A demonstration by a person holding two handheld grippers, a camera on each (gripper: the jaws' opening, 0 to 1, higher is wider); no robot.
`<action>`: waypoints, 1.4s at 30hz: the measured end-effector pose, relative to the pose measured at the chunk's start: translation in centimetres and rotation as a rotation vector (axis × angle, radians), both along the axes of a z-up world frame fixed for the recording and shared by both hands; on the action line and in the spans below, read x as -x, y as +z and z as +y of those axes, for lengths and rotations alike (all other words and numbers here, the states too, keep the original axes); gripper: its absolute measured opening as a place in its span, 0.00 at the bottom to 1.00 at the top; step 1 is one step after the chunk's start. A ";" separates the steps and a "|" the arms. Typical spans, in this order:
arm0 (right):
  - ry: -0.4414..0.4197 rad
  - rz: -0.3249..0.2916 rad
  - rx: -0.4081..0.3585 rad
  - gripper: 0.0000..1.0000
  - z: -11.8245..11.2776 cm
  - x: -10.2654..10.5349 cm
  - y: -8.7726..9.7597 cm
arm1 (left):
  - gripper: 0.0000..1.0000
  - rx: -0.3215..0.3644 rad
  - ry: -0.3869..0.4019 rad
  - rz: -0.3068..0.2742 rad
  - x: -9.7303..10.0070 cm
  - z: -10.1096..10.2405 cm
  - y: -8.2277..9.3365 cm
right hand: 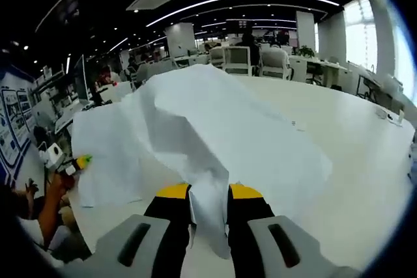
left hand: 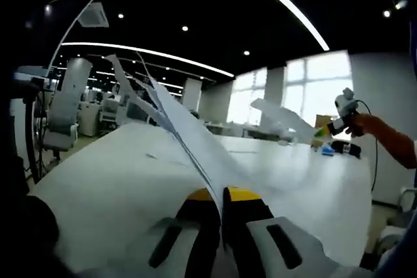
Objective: Organize the stack of printing papers by aligning and flattening the scattered papers on the table
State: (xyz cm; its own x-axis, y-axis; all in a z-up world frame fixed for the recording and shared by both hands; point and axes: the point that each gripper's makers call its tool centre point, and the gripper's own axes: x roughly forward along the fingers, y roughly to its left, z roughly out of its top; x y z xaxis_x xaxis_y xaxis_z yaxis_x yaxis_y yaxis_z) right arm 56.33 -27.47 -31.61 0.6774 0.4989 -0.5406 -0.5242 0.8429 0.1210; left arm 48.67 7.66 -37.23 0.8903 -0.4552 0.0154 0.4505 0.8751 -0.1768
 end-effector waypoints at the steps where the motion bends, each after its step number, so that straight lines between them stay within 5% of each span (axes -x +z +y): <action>1: 0.001 0.000 0.004 0.17 0.0 0.0 0.0 | 0.07 0.002 -0.005 0.000 0.0 0.0 0.0; 20: 0.030 0.019 0.001 0.17 3.0 -1.1 -0.2 | 0.07 0.041 -0.028 -0.018 -0.4 0.3 0.7; 42: 0.048 0.022 -0.065 0.17 6.7 0.1 -1.2 | 0.07 0.043 -0.027 -0.026 -0.1 0.4 0.6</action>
